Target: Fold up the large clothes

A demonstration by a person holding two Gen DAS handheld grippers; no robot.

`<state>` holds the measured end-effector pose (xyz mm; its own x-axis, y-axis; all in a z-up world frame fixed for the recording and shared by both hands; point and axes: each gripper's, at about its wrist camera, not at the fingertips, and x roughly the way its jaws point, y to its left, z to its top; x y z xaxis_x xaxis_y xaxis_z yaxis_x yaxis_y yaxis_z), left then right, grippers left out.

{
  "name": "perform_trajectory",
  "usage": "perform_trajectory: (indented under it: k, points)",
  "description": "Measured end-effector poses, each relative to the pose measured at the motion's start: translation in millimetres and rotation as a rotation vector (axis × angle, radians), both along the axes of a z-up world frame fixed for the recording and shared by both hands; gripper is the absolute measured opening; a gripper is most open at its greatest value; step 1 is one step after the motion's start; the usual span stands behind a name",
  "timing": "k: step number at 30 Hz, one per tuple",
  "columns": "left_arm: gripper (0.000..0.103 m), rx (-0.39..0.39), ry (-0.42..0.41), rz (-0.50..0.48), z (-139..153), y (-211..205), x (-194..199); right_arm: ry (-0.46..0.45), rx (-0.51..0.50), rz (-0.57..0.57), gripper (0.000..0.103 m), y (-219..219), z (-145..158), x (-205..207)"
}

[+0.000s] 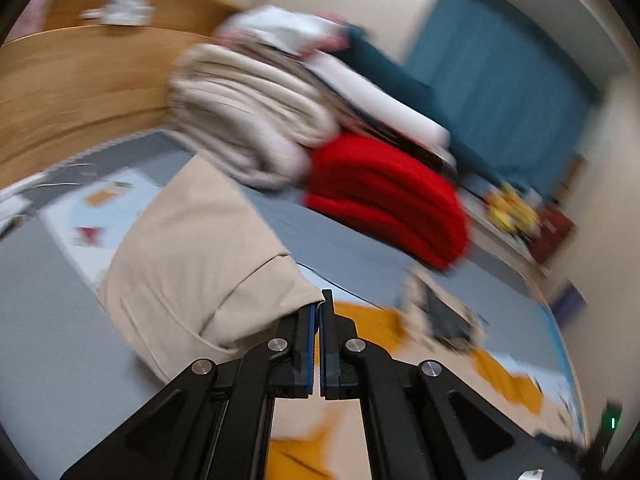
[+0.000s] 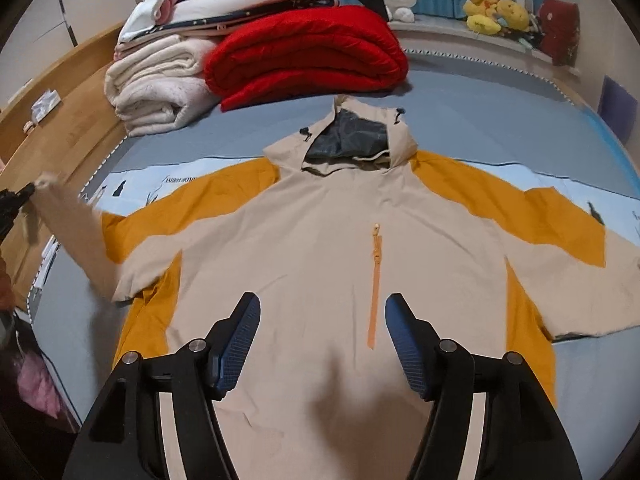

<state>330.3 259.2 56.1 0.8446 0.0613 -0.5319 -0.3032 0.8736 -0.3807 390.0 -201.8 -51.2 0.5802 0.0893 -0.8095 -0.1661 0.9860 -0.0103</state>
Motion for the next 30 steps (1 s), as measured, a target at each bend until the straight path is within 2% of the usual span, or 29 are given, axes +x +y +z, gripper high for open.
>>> perform_trajectory:
  k: [4,6,7,8,9,10,12,13,15,18,20,22,24,28,30]
  points:
    - [0.0,0.021,0.047,-0.273,-23.9,-110.8,36.9,-0.015,-0.035,-0.047,0.066,-13.3,5.6,-17.7]
    - [0.0,0.021,0.119,-0.405,-44.6,-153.3,51.2,-0.006,-0.022,-0.073,0.066,-21.3,4.6,-24.3]
    - [0.003,0.006,0.186,-0.473,-60.9,-173.0,58.4,-0.004,-0.012,-0.086,0.064,-25.6,4.0,-27.1]
    - [0.006,-0.001,0.238,-0.501,-73.0,-182.5,61.2,-0.006,-0.005,-0.095,0.063,-27.7,3.8,-29.8]
    - [0.006,-0.014,0.275,-0.512,-81.4,-186.9,61.4,-0.008,-0.003,-0.1,0.055,-29.2,3.8,-31.5]
    - [0.008,-0.028,0.29,-0.51,-84.7,-185.5,61.6,-0.012,-0.002,-0.106,0.049,-30.1,3.4,-33.7]
    - [0.017,-0.071,0.29,-0.48,-84.1,-176.3,57.9,-0.013,0.019,-0.114,0.025,-31.7,2.2,-36.5]
    - [0.023,-0.091,0.28,-0.452,-81.6,-168.4,55.0,-0.012,0.029,-0.118,0.021,-32.0,1.9,-36.6]
    - [0.024,-0.1,0.273,-0.406,-79.8,-160.4,46.8,-0.019,0.046,-0.14,0.021,-33.0,0.6,-37.6]
    - [0.024,-0.072,0.31,-0.328,-83.7,-150.0,42.4,-0.019,0.076,-0.166,0.021,-29.3,-5.7,-37.6]
    - [0.024,-0.013,0.349,-0.286,-88.9,-142.2,33.2,-0.013,0.084,-0.164,0.022,-22.4,-12.4,-36.3]
    - [0.024,0.088,0.393,-0.247,-92.6,-140.3,26.7,0.0,0.09,-0.132,0.022,-8.4,-22.4,-34.2]
    - [0.024,0.132,0.418,-0.209,-97.3,-134.4,21.1,0.008,0.068,-0.091,0.022,11.7,-32.8,-30.8]
    - [0.024,0.109,0.441,-0.175,-100.1,-124.2,25.6,-0.011,-0.013,0.007,0.023,50.7,-51.3,-24.3]
    - [0.024,0.083,0.444,-0.161,-100.1,-119.8,30.0,-0.016,-0.064,0.048,0.03,68.4,-63.4,-17.6]
